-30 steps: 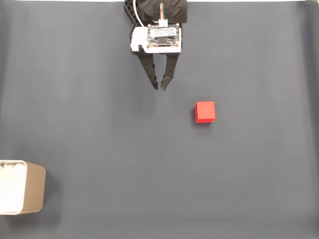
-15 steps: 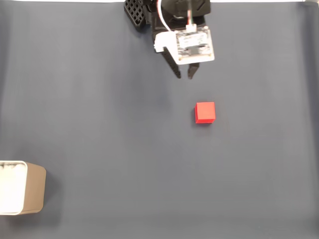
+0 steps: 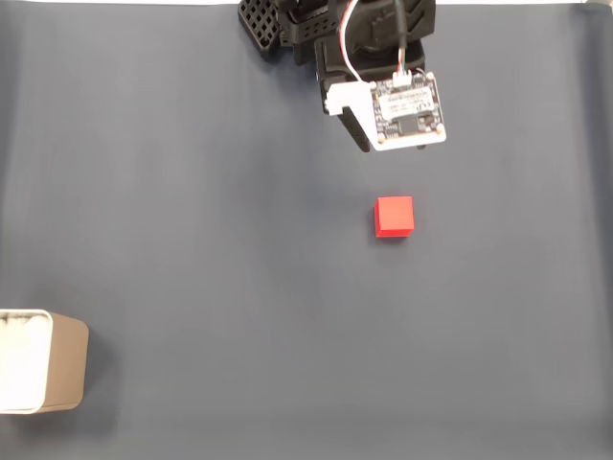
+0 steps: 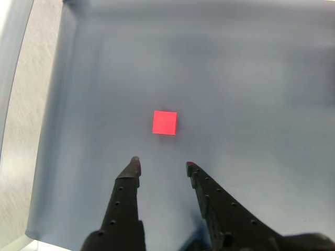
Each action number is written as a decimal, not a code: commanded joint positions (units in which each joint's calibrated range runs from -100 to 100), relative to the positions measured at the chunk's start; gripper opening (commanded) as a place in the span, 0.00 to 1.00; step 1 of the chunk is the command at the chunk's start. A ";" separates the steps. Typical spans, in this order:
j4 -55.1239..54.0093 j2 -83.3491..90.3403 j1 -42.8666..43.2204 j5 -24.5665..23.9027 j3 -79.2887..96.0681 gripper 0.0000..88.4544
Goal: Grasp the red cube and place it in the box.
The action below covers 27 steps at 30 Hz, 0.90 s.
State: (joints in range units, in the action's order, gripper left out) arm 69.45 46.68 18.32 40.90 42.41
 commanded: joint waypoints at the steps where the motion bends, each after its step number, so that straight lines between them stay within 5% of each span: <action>1: 0.06 -1.44 0.57 0.83 -3.54 0.28; 27: -9.86 -12.88 -0.28 2.34 -3.17 0.41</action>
State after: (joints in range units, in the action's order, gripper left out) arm 61.26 34.43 18.32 43.25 41.32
